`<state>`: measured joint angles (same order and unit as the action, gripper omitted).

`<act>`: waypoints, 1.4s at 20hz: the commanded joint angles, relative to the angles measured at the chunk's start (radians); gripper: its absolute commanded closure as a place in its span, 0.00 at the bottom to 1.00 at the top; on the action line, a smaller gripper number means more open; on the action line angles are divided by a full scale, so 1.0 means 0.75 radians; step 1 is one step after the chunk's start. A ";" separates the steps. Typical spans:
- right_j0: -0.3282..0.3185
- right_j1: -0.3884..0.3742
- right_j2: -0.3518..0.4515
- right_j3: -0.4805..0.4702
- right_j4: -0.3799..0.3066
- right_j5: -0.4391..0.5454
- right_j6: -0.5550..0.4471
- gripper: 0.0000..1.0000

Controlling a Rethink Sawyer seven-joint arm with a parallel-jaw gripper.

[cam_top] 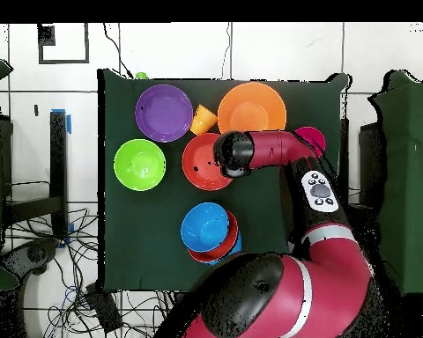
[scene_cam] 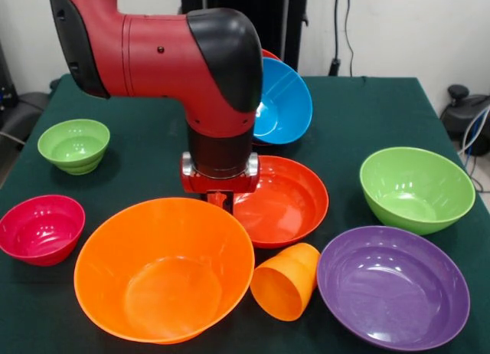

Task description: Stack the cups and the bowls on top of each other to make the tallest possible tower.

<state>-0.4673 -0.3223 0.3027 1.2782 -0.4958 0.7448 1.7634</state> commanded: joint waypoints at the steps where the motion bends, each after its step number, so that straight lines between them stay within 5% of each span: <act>1: 0.018 0.112 0.061 -0.068 -0.072 0.029 -0.195 1.00; 5: 0.018 0.119 0.065 -0.072 -0.062 0.040 -0.193 1.00; 9: 0.038 0.082 0.055 -0.086 -0.041 0.226 -0.248 1.00; 14: -0.168 -0.246 0.218 0.137 0.147 0.590 -0.509 1.00; 17: -0.162 -0.222 0.217 0.073 0.105 0.709 -0.549 1.00; 22: -0.078 -0.011 0.179 -0.110 -0.004 0.734 -0.423 1.00; 28: -0.116 0.045 0.216 -0.123 0.039 0.758 -0.408 1.00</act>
<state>-0.5742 -0.3857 0.3902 1.2371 -0.4265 1.2367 1.7291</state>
